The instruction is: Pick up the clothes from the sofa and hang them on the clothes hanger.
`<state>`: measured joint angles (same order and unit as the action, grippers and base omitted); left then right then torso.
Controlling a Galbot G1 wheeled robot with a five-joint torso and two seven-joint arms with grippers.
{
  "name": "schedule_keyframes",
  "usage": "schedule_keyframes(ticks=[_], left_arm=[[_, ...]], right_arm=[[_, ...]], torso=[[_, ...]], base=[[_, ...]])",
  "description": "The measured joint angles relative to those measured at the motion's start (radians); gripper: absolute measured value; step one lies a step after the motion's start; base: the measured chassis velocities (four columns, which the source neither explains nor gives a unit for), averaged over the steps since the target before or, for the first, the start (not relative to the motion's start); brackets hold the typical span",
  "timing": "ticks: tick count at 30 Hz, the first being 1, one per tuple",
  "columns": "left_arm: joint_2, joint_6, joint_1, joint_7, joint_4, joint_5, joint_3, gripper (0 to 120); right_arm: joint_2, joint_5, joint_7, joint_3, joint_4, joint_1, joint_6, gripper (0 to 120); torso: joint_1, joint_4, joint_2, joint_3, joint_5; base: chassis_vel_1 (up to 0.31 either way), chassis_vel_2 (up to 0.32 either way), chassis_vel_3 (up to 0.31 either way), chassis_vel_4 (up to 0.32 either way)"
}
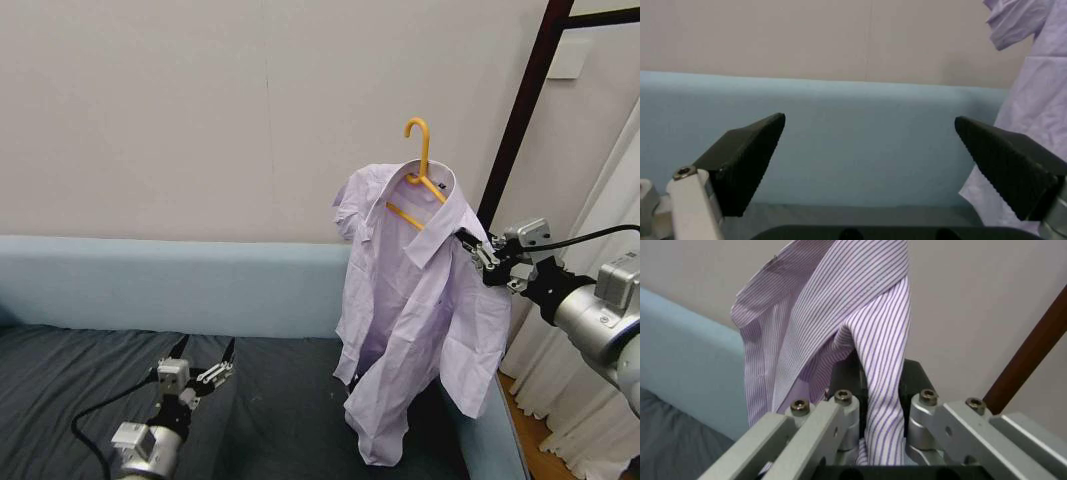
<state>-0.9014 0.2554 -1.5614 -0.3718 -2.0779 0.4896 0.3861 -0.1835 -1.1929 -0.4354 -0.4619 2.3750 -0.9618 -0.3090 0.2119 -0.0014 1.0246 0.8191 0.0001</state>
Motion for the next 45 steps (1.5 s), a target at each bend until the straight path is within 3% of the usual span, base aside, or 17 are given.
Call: schedule_keyframes(ticks=[8, 12, 20, 27, 33, 45], left_arm=[[-0.112, 0.074, -0.109, 0.013, -0.025, -0.120, 0.022, 100], [-0.138, 0.078, -0.120, 0.013, -0.030, -0.145, 0.017, 100], [-0.138, 0.078, -0.115, 0.012, -0.031, -0.145, 0.013, 100], [-0.135, 0.077, -0.112, 0.012, -0.031, -0.142, 0.011, 100], [-0.134, 0.076, -0.110, 0.012, -0.031, -0.141, 0.010, 100], [-0.133, 0.075, -0.109, 0.011, -0.031, -0.139, 0.009, 100]], right_arm=[[-0.032, 0.013, -0.012, -0.009, 0.003, -0.011, -0.010, 8], [-0.033, 0.014, -0.034, -0.013, 0.006, -0.011, -0.025, 8], [-0.027, -0.036, -0.166, -0.052, 0.031, -0.008, -0.115, 8], [0.041, -0.267, -0.336, -0.216, 0.061, 0.008, -0.269, 8], [0.086, -0.402, -0.445, -0.379, 0.047, 0.022, -0.330, 8], [0.185, -0.443, -0.528, -0.467, -0.071, 0.046, -0.403, 8]], torso=[[0.000, -0.0003, 0.000, 0.000, 0.0000], [0.000, 0.0000, 0.000, 0.000, -0.0001], [0.000, -0.0002, 0.000, 0.000, -0.0001], [0.000, -0.0002, 0.000, 0.000, -0.0003], [0.000, -0.0002, 0.000, 0.000, -0.0003], [0.000, -0.0001, 0.000, 0.000, 0.0000]], base=[[0.000, 0.000, 0.000, 0.000], [0.000, 0.000, 0.000, 0.000], [0.000, 0.000, 0.000, 0.000], [0.000, 0.000, 0.000, 0.000], [0.000, 0.000, 0.000, 0.000], [0.000, 0.000, 0.000, 0.000]])
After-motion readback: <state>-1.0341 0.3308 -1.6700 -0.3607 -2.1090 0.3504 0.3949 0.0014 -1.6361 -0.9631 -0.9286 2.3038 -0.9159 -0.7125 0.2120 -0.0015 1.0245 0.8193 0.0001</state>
